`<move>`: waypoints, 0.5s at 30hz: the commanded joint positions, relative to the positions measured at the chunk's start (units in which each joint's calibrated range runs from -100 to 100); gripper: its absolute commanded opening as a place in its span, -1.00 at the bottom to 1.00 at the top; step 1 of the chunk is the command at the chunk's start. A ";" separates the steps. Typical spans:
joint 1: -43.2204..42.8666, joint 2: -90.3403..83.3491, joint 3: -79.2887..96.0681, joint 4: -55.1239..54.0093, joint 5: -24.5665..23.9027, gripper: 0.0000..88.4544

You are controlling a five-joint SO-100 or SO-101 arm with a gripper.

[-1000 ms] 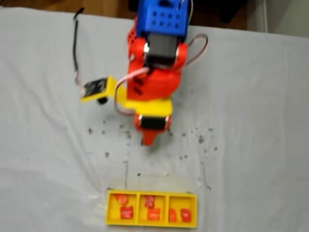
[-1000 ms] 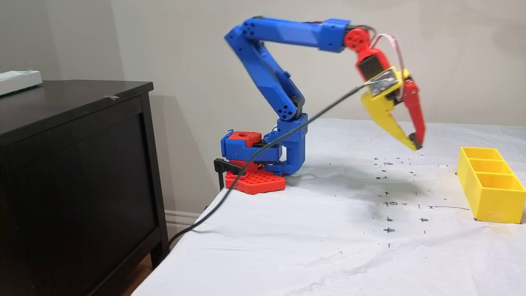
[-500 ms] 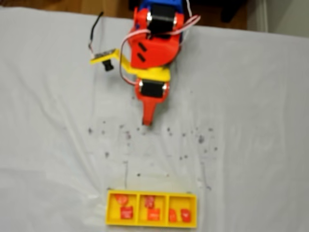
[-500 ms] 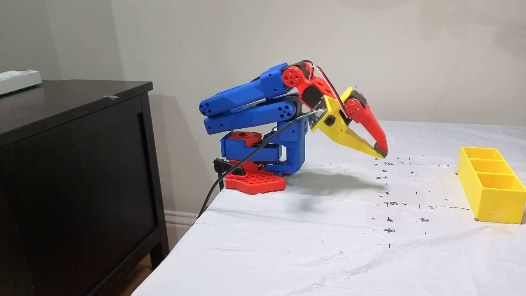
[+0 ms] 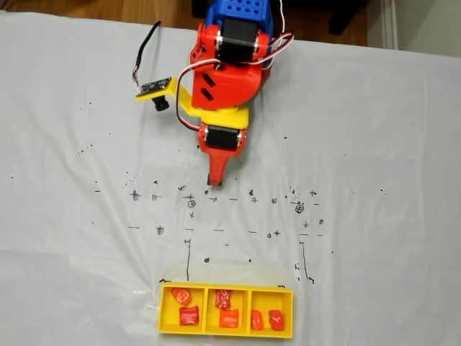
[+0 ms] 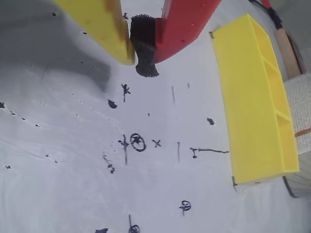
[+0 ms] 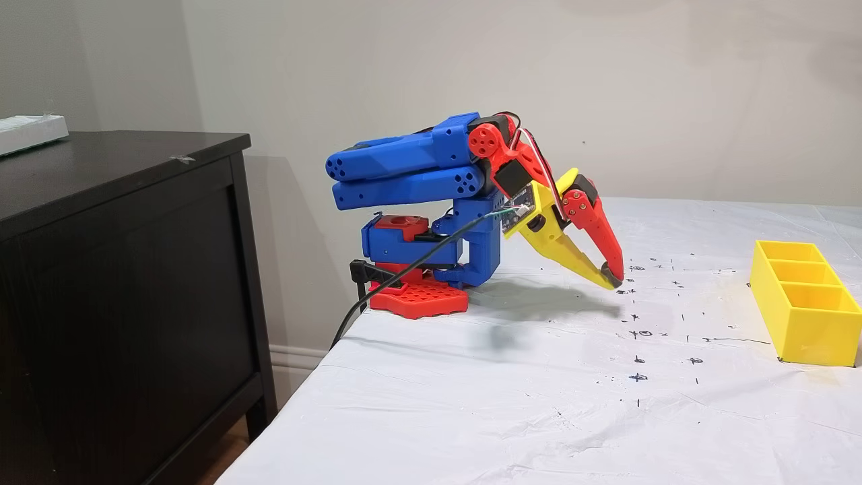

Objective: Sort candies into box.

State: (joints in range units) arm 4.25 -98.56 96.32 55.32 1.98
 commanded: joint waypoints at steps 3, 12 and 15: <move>-0.18 -0.51 1.77 -2.47 -0.49 -1.00; 2.00 -0.42 1.77 -2.39 -1.81 -1.00; 2.00 -0.42 1.77 -2.39 -1.81 -1.00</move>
State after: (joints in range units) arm 5.97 -98.56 97.69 53.89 0.32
